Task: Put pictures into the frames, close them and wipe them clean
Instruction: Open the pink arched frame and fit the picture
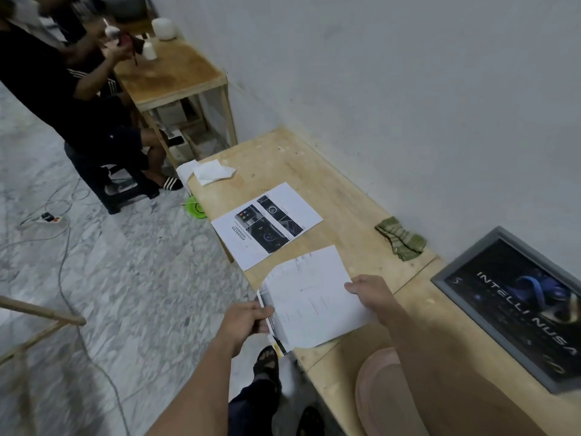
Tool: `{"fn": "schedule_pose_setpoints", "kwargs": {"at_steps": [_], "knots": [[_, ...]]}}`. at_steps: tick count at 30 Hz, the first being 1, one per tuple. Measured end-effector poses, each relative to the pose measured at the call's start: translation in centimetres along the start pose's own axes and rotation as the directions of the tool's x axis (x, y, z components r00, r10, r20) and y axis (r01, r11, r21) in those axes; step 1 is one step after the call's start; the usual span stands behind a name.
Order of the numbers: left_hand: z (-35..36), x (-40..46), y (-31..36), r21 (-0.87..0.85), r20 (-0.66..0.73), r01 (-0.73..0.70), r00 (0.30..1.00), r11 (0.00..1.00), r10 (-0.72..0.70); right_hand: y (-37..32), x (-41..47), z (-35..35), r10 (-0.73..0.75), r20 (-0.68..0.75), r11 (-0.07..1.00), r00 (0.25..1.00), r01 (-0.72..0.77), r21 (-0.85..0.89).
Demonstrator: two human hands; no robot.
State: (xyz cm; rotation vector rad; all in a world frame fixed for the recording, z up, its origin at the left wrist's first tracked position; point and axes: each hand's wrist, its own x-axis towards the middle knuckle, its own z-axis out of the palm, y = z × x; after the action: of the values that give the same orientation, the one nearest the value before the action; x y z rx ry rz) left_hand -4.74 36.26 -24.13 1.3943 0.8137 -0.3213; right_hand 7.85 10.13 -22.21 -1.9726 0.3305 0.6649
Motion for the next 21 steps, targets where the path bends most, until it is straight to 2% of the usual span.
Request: {"fn": "schedule_pose_setpoints", "kwargs": {"at_steps": [5,8,12,17,21], "knots": [[3.9,0.0,1.6,0.101,0.024,-0.019,1.000,0.995,0.017,3.0,-2.2,-3.8,0.067,-0.130,0.992,0.989,-0.052,0.112],[7.4,0.1,2.0,0.162,0.040,-0.030,0.999,0.986,0.024,5.9,-4.3,-6.1,0.165,-0.176,0.974,0.970,-0.131,0.187],[13.2,0.1,1.2,0.336,0.200,-0.109,0.979,0.935,0.042,12.0,-9.9,-8.6,0.362,-0.250,0.848,0.898,-0.205,0.489],[19.0,-1.6,-1.3,0.473,0.365,-0.219,0.930,0.853,0.037,18.3,-17.5,-8.4,0.514,-0.298,0.743,0.805,-0.244,0.623],[20.1,-2.3,-4.1,0.578,0.427,-0.287,0.904,0.764,0.016,21.3,-21.1,-5.9,0.622,-0.319,0.649,0.716,-0.243,0.720]]}}
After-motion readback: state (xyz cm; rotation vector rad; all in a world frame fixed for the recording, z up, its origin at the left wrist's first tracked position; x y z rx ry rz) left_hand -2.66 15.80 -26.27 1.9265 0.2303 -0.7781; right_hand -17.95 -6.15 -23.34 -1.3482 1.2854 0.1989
